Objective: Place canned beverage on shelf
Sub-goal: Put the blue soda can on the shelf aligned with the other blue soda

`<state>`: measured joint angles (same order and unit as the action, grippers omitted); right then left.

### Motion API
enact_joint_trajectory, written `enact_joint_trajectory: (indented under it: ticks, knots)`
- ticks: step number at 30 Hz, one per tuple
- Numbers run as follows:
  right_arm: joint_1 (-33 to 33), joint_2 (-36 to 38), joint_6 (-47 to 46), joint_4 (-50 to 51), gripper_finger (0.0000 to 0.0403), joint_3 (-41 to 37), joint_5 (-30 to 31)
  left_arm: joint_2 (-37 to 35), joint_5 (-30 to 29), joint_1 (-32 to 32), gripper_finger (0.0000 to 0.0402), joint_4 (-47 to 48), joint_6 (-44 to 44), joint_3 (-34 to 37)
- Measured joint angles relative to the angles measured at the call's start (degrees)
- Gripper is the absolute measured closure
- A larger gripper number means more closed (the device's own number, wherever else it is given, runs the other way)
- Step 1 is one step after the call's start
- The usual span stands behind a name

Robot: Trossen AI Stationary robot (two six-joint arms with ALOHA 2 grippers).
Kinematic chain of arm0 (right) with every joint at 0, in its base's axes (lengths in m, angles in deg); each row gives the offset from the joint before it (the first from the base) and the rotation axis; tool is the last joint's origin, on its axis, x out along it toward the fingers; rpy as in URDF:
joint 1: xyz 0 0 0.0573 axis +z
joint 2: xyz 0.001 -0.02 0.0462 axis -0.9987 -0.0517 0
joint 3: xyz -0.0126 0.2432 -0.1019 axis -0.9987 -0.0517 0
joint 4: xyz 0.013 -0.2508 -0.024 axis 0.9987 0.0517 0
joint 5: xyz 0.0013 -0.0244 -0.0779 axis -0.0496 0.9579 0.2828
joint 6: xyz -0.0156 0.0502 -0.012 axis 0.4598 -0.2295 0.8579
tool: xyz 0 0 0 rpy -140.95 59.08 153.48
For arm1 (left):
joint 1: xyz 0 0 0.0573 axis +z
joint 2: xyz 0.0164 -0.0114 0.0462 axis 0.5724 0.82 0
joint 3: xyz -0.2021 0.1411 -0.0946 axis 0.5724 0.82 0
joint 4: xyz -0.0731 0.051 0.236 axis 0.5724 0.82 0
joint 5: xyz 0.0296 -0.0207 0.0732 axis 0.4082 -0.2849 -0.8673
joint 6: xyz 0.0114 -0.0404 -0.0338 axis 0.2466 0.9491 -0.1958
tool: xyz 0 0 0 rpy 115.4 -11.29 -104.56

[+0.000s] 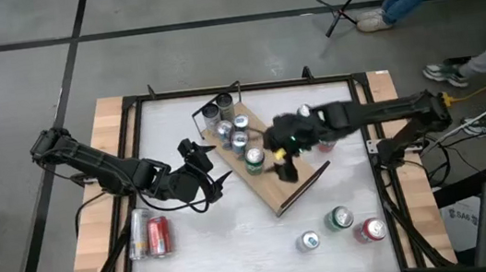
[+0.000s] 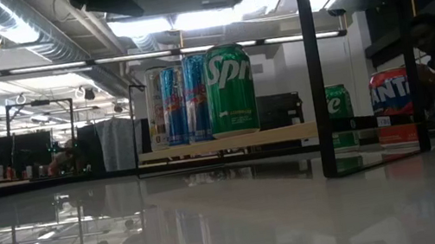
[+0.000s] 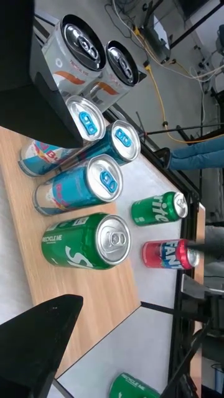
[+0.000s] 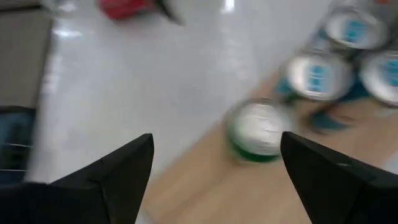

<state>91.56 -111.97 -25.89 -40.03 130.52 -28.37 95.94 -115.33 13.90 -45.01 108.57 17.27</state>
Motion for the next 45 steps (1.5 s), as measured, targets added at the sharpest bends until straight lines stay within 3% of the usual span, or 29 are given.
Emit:
enact_joint_trajectory:
  ticks: [9,17,24,31,38,45]
  knots:
    - [12.2,1.0,-13.8,-0.3,0.0062,0.0,-3.4,0.0,0.9,-0.1,0.0007,0.2,0.0,0.0]
    - [23.7,0.9,-15.0,-0.2,0.0062,0.0,-5.0,0.0,9.4,-0.1,0.0007,0.2,1.5,0.0]
    - [32.9,0.8,-18.8,1.0,0.0062,0.0,5.8,0.0,10.7,-0.6,0.0007,0.2,2.9,0.0]
    - [38.4,0.5,-31.7,3.9,0.0062,-2.1,17.4,0.0,10.7,-0.5,0.0007,0.2,2.9,0.0]
    - [38.6,-1.6,-53.3,4.0,0.0062,-5.2,20.3,0.0,10.7,-0.5,0.0007,0.2,2.9,0.0]
    - [38.6,-5.0,-58.1,3.9,0.0062,-5.9,20.3,0.0,10.7,-0.5,0.0007,0.2,2.8,0.0]
